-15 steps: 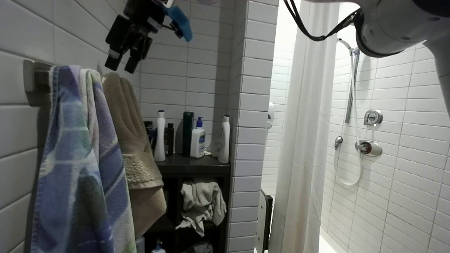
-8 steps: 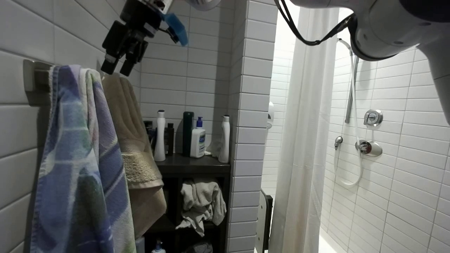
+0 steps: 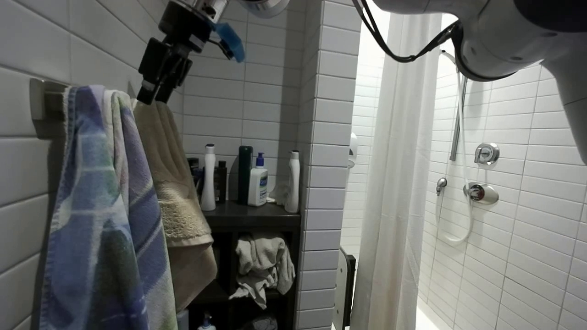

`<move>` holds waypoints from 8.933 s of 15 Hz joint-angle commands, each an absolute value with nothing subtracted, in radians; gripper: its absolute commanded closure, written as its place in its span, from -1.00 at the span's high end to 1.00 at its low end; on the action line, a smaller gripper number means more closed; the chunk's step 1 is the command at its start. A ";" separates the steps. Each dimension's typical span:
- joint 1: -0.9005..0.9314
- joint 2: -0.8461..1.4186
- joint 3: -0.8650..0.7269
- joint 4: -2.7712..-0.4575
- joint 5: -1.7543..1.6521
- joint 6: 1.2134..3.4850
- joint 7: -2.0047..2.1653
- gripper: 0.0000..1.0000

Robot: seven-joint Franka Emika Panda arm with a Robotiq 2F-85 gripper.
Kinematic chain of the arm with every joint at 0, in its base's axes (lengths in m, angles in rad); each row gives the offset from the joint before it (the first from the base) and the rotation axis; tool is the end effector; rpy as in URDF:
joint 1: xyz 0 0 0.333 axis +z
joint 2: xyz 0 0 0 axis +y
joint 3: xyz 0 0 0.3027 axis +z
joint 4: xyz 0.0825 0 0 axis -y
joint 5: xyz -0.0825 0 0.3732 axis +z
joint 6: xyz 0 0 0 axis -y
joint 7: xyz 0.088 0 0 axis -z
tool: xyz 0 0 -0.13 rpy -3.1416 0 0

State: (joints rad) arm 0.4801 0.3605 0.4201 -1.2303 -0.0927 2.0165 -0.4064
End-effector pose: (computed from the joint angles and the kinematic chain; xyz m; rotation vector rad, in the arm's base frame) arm 0.4738 0.4970 0.5966 -2.3501 -1.7308 -0.6391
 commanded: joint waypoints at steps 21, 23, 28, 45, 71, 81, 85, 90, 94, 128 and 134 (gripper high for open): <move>0.509 0.385 0.415 -1.202 -0.166 1.973 -0.529 1.00; 0.510 0.386 0.416 -1.202 -0.167 1.975 -0.538 1.00; 0.526 0.389 0.410 -1.202 -0.209 1.989 -0.563 1.00; 0.534 0.390 0.412 -1.205 -0.339 2.030 -0.564 -0.55; 0.531 0.195 0.411 -1.214 -0.351 2.035 -0.454 -0.91; 0.510 0.080 0.387 -1.328 -0.344 2.033 -0.386 -0.91; 0.496 0.031 0.376 -1.400 -0.328 2.039 -0.346 -0.91; 0.473 -0.038 0.359 -1.485 -0.311 2.047 -0.293 -0.91; 0.459 -0.081 0.350 -1.541 -0.264 2.058 -0.273 -0.91; 0.359 -0.337 0.311 -1.929 -0.035 2.208 -0.203 -0.91; 0.359 -0.362 0.309 -1.961 -0.037 2.223 -0.201 -0.91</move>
